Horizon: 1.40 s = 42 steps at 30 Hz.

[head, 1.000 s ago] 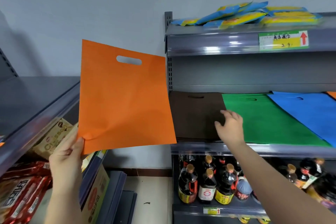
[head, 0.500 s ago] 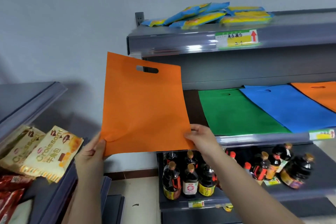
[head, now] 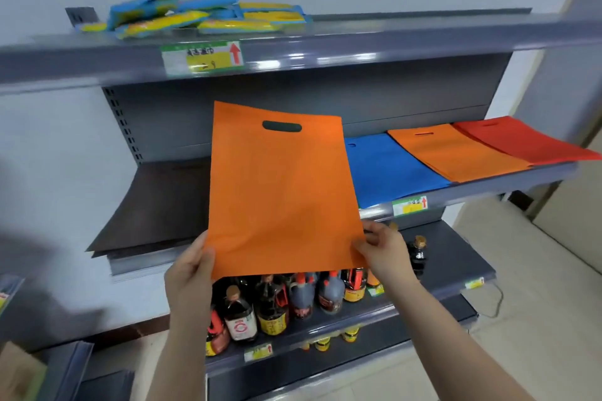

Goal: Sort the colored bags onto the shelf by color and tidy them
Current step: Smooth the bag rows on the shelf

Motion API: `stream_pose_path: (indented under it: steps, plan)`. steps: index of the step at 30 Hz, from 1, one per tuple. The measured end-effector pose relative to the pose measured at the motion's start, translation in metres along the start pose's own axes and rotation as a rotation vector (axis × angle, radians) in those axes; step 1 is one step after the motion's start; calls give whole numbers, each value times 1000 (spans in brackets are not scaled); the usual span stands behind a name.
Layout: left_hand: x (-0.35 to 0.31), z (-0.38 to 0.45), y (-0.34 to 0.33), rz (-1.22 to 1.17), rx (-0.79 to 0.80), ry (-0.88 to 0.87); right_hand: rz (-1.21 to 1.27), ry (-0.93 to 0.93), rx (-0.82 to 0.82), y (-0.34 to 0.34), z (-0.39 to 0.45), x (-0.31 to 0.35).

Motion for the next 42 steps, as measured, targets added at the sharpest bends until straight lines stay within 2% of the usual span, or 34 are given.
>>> stream_pose_path:
  steps: [8,16,23,34,42]
  plan:
    - [3,-54,-133,-15,222,101,96,-54,-228,136,16,-66]
    - [-6,-59,-245,48,295,105,63,-43,-376,225,56,-96]
    - [-1,-28,-351,193,330,75,-22,18,-443,292,137,-104]
    - [2,16,-489,474,489,-102,-223,33,-495,375,255,-117]
    - [12,20,-555,675,493,-173,-449,125,-373,402,327,-127]
Point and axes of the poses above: each hand's wrist, its own z-axis towards the middle knuckle, its own y-axis out of the back of the hand, x = y × z, the point moved 7 cm from there along z, towards the middle knuckle, and after that the axes turned 1 degree about -y, right-handed, at the moved point
